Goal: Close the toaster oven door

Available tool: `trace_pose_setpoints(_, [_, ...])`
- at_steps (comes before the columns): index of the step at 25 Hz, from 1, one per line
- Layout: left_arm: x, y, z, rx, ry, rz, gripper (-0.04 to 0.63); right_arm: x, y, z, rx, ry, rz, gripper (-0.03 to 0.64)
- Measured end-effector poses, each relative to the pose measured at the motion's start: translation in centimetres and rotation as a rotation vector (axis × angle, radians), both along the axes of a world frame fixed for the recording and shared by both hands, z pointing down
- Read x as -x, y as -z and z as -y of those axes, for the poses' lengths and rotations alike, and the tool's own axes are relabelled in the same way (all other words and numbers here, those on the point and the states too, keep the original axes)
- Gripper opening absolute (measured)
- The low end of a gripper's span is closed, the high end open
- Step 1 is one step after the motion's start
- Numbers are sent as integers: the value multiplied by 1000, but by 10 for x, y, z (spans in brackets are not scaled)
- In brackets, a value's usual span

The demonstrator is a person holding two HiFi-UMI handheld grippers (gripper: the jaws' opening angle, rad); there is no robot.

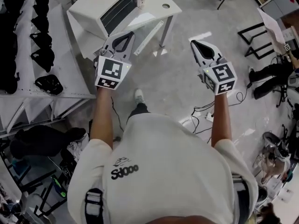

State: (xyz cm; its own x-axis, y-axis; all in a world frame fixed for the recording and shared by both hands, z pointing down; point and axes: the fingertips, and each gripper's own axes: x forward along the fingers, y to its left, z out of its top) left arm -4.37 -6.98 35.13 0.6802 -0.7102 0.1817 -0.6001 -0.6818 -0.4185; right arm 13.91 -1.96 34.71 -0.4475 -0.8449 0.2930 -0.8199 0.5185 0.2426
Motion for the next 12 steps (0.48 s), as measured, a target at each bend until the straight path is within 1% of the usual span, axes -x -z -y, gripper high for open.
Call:
trace_pose_setpoints(6, [4,-11,76,41,-7,-12,18,4,-11,75,41,-31,11,8])
trace_pose_setpoints(12, [5,-21,117,78,-22,-26,18,2,-19,124,61,-74,40,11])
